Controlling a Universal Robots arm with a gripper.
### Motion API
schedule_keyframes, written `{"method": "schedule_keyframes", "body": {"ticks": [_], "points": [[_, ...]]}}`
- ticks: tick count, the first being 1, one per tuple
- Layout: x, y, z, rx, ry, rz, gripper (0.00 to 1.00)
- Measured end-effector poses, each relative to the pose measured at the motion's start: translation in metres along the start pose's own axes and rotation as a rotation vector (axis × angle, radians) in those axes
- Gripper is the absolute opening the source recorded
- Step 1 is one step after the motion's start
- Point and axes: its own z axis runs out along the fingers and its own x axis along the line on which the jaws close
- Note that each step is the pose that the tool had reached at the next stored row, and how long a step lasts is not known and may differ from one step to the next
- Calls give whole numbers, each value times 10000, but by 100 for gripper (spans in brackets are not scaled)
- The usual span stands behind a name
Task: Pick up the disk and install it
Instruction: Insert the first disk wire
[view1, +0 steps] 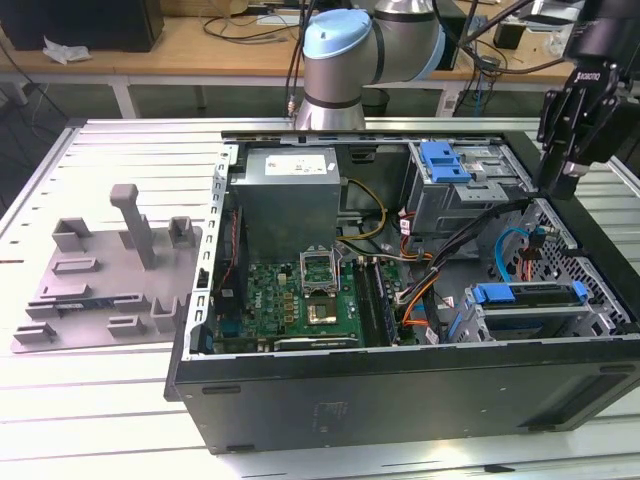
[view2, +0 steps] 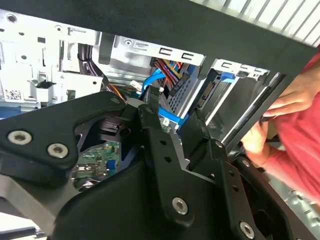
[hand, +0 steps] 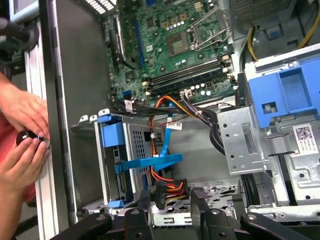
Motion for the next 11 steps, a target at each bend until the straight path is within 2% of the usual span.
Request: {"method": "schedule_keyframes", "body": {"ticks": [1, 4, 7, 11], "points": [[-2, -2, 6, -22, 37, 88, 45], [12, -19, 21, -15, 98, 113, 45], [35, -33, 47, -14, 108, 115, 45], [76, -54, 119, -24, 110, 107, 45]]}}
